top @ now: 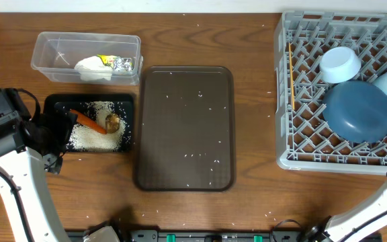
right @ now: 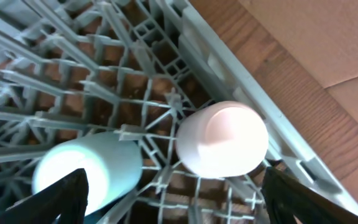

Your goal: Sort waste into correct bins and load items into the dishwasher rack

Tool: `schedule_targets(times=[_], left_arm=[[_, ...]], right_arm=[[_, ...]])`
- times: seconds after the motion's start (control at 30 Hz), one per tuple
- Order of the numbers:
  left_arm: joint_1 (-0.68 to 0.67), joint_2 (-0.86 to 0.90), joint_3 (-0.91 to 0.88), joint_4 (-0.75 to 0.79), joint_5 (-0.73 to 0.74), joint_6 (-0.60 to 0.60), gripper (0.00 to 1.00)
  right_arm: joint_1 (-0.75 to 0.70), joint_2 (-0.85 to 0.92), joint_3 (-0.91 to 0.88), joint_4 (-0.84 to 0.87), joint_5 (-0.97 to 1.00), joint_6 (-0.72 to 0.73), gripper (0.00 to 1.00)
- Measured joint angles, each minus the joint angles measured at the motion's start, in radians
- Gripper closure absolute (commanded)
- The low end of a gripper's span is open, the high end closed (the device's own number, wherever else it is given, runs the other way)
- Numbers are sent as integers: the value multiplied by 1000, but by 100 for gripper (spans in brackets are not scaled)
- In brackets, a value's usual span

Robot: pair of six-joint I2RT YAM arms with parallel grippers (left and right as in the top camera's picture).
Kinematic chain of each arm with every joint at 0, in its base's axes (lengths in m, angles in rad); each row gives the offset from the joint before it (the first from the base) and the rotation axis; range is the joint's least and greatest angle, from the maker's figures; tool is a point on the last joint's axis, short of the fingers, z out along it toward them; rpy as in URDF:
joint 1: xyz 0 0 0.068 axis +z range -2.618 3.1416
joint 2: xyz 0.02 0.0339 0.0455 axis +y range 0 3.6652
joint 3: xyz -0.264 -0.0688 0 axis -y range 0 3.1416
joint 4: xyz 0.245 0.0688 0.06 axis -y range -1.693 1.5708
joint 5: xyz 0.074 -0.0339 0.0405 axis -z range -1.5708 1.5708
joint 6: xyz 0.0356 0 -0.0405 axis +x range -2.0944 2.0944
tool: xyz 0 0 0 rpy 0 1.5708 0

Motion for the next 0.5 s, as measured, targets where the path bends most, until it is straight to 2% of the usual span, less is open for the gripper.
schedule_targets(times=[0.13, 0.3, 0.5], left_arm=[[0, 0, 0, 0, 0, 0, 2], [0, 0, 0, 0, 0, 0, 2], [0, 0, 0, 0, 0, 0, 2]], right_arm=[[8, -49, 0, -3, -120, 31, 27], [47, -134, 0, 42, -386, 119, 27], [259, -225, 0, -24, -609, 173, 26]])
